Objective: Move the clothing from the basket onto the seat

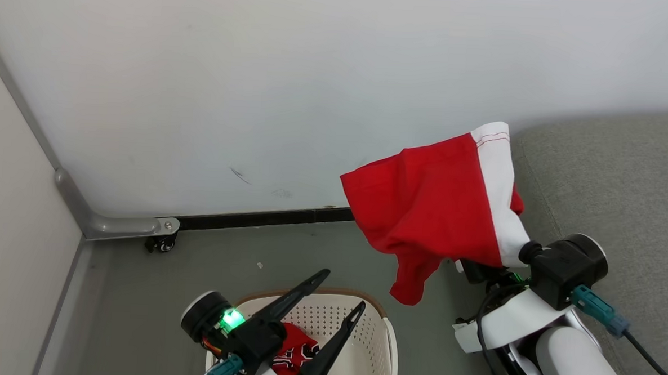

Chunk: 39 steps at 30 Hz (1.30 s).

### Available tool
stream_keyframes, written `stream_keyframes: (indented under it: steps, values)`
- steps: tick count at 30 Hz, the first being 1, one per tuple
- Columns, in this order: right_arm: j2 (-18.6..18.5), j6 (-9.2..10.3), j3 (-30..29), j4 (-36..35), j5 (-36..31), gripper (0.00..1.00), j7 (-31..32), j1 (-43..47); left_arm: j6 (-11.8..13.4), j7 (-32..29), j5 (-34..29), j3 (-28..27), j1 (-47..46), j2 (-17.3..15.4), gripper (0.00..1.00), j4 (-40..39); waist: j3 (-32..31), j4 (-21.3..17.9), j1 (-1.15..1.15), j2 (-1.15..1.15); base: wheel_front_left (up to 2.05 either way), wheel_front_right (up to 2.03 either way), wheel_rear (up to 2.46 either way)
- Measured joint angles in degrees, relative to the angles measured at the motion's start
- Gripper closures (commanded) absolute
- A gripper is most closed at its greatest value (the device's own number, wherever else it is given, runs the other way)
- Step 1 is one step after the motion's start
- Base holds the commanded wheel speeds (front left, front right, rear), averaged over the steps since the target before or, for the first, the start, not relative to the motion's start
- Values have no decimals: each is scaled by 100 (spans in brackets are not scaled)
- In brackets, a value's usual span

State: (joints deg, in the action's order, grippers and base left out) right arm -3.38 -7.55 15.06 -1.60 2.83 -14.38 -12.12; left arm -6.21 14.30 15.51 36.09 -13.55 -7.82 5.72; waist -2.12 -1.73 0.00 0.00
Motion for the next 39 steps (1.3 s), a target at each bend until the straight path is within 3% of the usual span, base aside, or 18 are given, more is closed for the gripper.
stream_keyframes:
  steps: [17, 23, 39]
  values:
    - [8, 0, -514, -191, -196, 100, 0, 23, -34, 0, -229, 282, 499, -111, 0, 244, 5, -82, 0, 0, 0, 0, 0]
    - [19, 0, -791, -222, -244, 100, 0, 229, -33, 0, -209, 167, 701, 26, 0, 283, 17, -139, 0, 0, 0, 0, 0]
    - [64, 0, -1292, -399, -352, 100, 0, 512, -33, 0, -555, -37, 867, 11, 0, 279, 61, -449, 0, 0, 0, 0, 0]
